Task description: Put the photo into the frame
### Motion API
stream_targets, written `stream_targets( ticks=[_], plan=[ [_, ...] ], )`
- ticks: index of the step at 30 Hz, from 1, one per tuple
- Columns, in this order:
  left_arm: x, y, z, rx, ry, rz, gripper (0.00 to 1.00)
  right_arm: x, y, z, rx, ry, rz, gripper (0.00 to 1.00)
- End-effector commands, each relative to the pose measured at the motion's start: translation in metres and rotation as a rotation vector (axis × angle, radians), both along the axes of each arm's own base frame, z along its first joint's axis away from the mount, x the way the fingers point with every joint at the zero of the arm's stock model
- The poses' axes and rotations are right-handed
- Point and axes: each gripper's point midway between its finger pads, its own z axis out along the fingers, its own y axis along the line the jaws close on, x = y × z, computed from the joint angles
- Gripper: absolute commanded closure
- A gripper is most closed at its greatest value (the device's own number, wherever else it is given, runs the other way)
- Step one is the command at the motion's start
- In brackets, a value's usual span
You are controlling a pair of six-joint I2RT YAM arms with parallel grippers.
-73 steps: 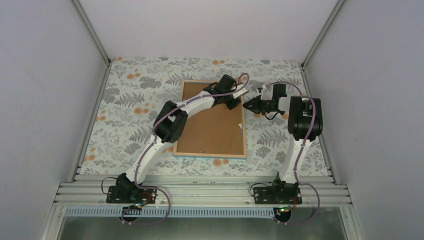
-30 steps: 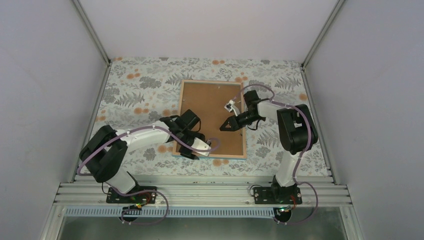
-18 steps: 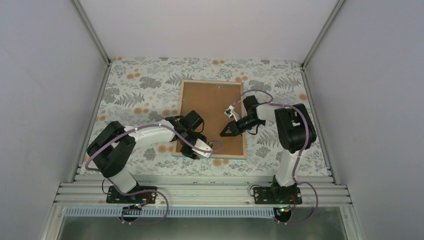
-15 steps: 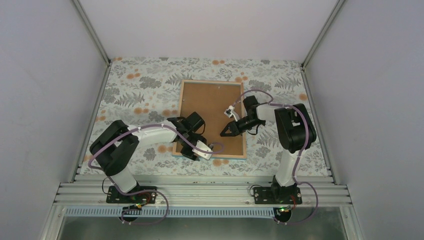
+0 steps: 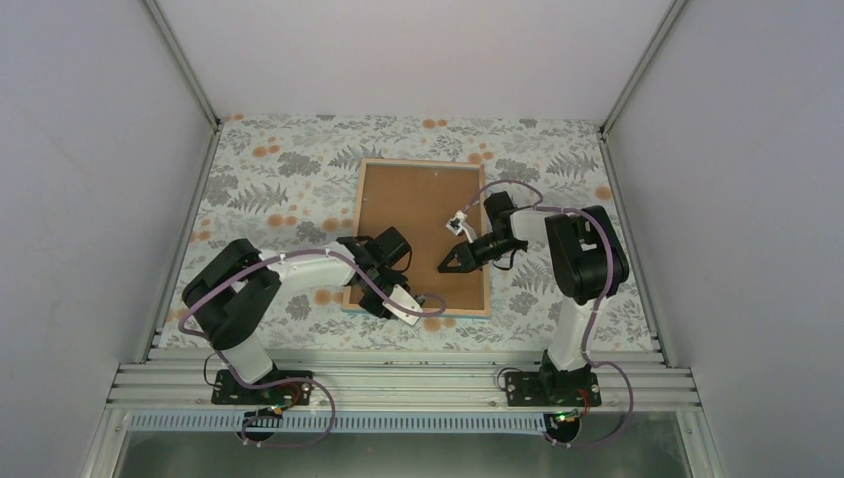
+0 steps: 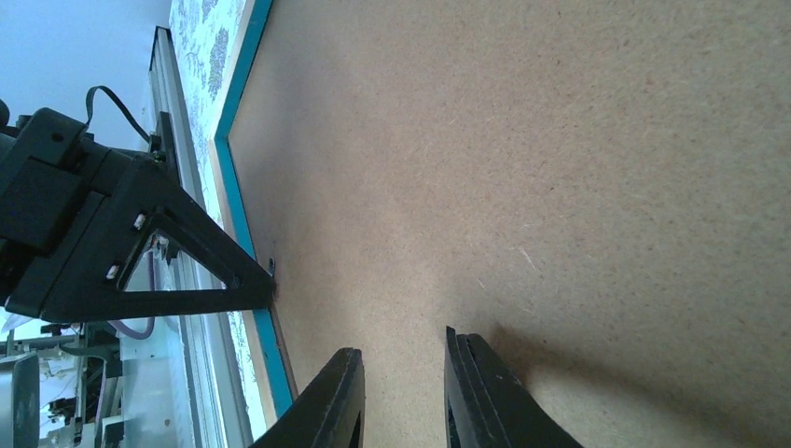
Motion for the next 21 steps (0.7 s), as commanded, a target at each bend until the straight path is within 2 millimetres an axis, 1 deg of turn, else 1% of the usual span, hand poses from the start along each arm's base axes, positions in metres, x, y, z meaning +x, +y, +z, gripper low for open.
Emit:
stream_targets(
  ticks=[1,4,8,10,11,12,13,15,17,19,21],
  plan=[
    [-0.022,0.014,-0.005,0.056,0.06,-0.042,0.64,-0.012,-0.006,-0.024,-0.073,0.022,0.02,0.76],
    [-0.025,0.011,-0.001,0.052,0.069,-0.041,0.68,-0.012,-0.006,-0.025,-0.072,0.023,0.021,0.76],
    [-0.029,0.004,0.009,0.027,0.074,-0.037,0.67,-0.014,-0.005,-0.025,-0.07,0.024,0.027,0.77],
    [-0.019,-0.009,0.024,-0.017,0.084,0.016,0.59,-0.015,-0.004,-0.023,-0.063,0.02,0.031,0.77],
    [-0.009,-0.017,0.035,-0.048,0.097,0.058,0.54,-0.016,-0.004,-0.022,-0.058,0.021,0.033,0.77],
    [0.002,-0.025,0.046,-0.081,0.12,0.103,0.49,-0.016,-0.003,-0.02,-0.05,0.02,0.034,0.76],
    [0.018,-0.032,0.059,-0.122,0.137,0.157,0.46,-0.017,-0.002,-0.016,-0.034,0.019,0.037,0.76],
    [0.054,-0.044,0.085,-0.202,0.164,0.268,0.42,-0.015,0.001,-0.007,-0.01,-0.003,0.039,0.76],
    [0.093,-0.05,0.108,-0.28,0.194,0.392,0.4,-0.01,0.002,0.004,0.01,-0.04,0.035,0.75],
    [0.132,-0.05,0.123,-0.344,0.195,0.504,0.37,0.0,0.002,0.016,0.031,-0.087,0.024,0.74],
    [0.171,-0.048,0.129,-0.38,0.181,0.617,0.35,0.012,0.0,0.026,0.041,-0.126,-0.002,0.74]
  ],
)
